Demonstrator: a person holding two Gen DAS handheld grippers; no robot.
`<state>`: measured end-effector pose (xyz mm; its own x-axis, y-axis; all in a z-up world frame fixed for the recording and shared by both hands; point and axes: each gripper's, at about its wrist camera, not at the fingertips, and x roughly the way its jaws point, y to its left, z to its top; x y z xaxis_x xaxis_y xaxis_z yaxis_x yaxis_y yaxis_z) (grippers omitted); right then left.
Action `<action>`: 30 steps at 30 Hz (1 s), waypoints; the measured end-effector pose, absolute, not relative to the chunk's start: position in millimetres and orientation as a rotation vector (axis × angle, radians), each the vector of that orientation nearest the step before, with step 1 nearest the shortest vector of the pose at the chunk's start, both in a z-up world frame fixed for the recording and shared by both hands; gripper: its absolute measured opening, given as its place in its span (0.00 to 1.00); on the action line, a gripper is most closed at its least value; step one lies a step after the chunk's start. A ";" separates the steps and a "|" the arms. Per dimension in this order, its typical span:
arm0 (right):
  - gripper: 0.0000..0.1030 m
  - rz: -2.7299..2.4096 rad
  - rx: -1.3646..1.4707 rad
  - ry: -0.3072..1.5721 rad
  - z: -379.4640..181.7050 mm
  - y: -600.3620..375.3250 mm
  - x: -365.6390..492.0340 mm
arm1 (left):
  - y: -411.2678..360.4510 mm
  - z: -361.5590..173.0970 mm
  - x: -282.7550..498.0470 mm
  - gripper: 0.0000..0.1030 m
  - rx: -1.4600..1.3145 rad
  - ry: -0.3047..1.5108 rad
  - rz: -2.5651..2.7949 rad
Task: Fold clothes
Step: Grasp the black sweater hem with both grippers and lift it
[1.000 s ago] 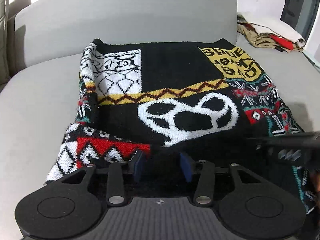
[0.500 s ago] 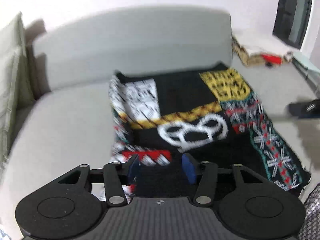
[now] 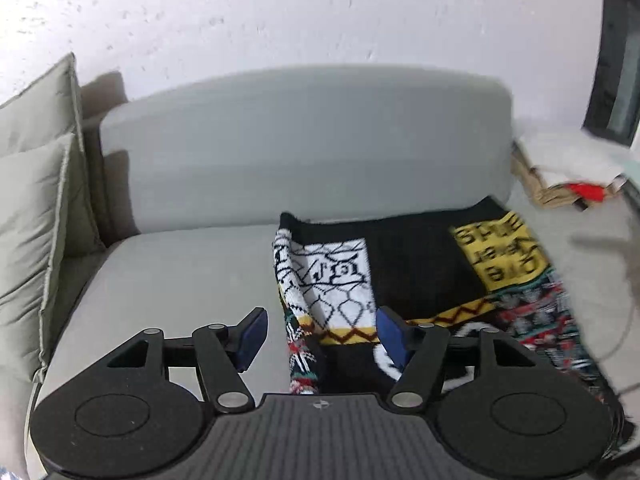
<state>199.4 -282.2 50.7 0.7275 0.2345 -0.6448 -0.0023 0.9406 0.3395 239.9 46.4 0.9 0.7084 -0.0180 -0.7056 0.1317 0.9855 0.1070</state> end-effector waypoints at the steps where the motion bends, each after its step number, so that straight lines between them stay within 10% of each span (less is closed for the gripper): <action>1: 0.76 0.117 0.317 0.784 35.4 -281.8 214.8 | 44.5 -16.3 252.2 0.60 0.174 0.811 -0.065; 26: 0.35 0.017 0.394 0.905 -164.6 -356.3 452.9 | 65.6 -148.0 475.8 0.67 0.183 0.892 0.005; 30: 0.32 0.037 0.321 0.941 -168.9 -345.4 472.3 | 65.8 -143.2 492.8 0.53 0.128 0.902 0.009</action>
